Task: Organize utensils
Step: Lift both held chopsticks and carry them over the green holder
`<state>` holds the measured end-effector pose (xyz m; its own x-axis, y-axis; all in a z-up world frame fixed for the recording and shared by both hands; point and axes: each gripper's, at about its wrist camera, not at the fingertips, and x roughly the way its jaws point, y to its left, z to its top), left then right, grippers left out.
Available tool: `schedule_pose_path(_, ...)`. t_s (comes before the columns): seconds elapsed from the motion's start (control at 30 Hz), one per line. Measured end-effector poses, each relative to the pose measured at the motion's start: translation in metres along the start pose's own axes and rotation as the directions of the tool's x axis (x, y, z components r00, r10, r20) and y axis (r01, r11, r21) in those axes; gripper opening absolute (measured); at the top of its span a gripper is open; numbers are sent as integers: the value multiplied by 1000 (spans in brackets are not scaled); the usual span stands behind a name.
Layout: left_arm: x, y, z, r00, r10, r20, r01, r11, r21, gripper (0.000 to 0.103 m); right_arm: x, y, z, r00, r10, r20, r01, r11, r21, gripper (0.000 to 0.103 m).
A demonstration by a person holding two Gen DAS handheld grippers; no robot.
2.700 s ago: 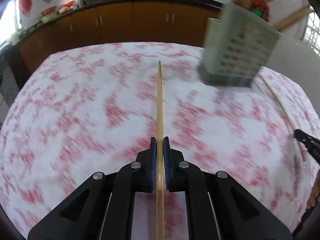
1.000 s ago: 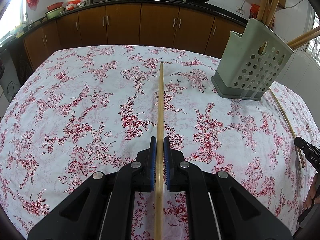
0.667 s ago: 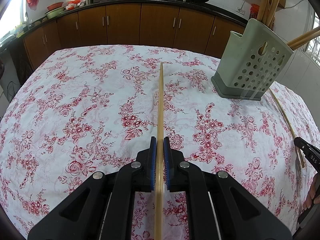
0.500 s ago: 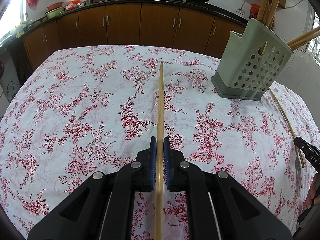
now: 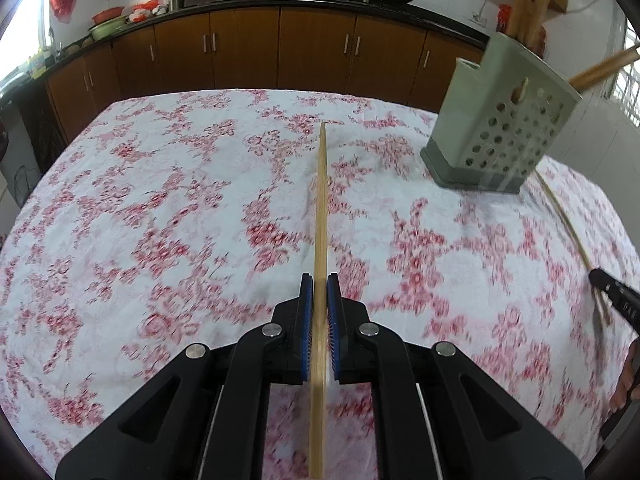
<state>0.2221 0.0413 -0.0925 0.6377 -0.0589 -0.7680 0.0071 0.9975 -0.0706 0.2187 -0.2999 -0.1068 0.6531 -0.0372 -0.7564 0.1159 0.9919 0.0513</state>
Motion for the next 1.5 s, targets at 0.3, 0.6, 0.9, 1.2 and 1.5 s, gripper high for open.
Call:
schedule_pose_path(0.3,-9,1,-9,1000,22,-3,-22,1000,19,9,-2,-3,-2,1000,7,1,-7,1000,11,12)
schedule_pose_path(0.6,-12,0,-12,999,34,-2,-34,999,40,8,-4,-5,-1,1000,-3,7,3,1000,-3,9)
schedule_pose_path(0.9,-89,-5,18,974,-5,227,-18,995,101,8,-81,-10,33,967,-6,255,5,1000,2,8)
schedule_pose_path(1.2,-156,-12,73,917,-114,383,87,992,87,8,-158,0,76,895,63,442,-60,998,-21,8)
schedule_pose_path(1.5,-201,-51,100,826,-247,508,202,969,142,8,-232,21,110,764,289,577,-293,952,-89,8)
